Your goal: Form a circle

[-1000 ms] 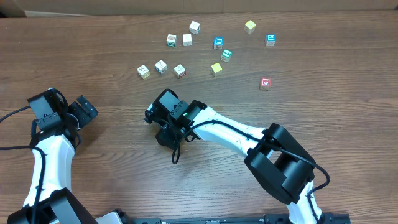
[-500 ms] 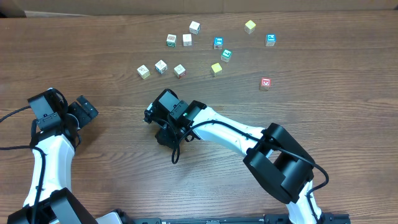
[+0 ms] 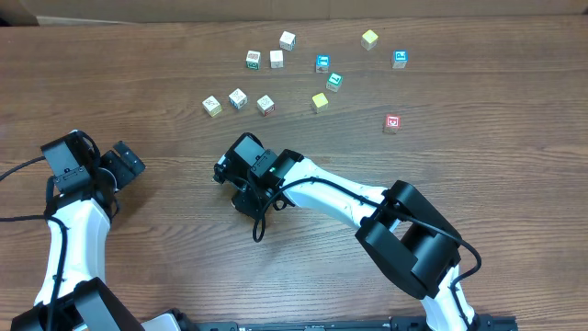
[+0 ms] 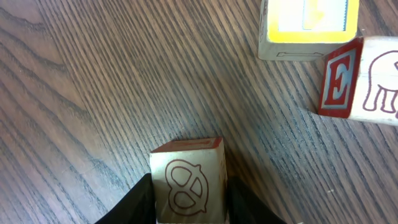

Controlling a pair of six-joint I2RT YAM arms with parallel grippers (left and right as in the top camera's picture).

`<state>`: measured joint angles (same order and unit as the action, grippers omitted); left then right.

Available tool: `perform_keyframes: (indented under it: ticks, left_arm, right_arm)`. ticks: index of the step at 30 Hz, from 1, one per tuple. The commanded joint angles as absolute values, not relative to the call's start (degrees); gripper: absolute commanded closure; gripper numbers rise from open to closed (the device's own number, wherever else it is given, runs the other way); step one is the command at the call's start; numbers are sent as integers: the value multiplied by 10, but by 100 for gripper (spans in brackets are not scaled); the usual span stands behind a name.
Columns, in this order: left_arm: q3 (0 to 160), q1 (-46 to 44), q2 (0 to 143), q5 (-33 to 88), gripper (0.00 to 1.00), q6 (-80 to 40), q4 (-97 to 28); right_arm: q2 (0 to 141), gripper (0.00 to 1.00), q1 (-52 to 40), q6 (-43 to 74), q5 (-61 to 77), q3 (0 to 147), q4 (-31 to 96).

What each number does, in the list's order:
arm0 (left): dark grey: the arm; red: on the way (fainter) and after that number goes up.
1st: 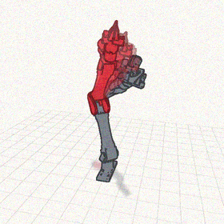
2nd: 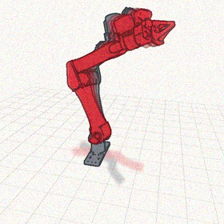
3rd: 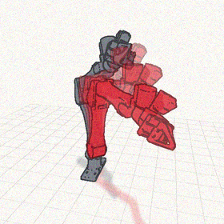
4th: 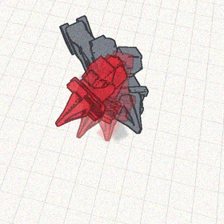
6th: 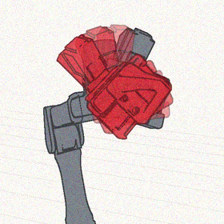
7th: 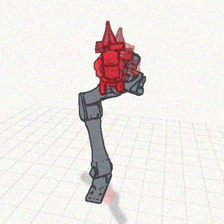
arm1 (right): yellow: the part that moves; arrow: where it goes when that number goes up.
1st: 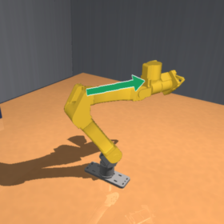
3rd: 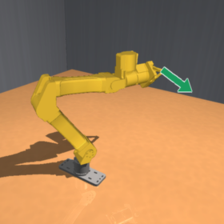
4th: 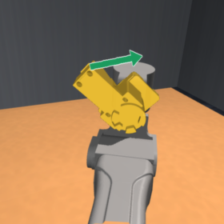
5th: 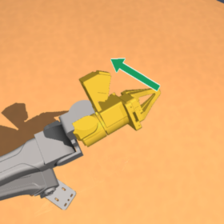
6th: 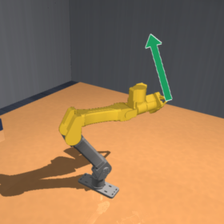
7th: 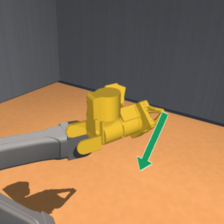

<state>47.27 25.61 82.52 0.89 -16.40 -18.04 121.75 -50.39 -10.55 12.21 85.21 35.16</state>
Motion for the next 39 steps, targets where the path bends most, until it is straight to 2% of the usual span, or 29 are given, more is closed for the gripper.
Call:
perform_keyframes:
  ticks: [1,37,39]
  left_arm:
    - [471,258,816,11,0,-169,-180]
    - [471,258,816,11,1,-169,-180]
    - [471,258,816,11,0,-169,-180]
  right_arm:
    - [1225,67,-505,-105,125,855,347]
    - [1225,65,-500,-101,69,855,324]
    - [1225,55,-500,-101,69,855,324]
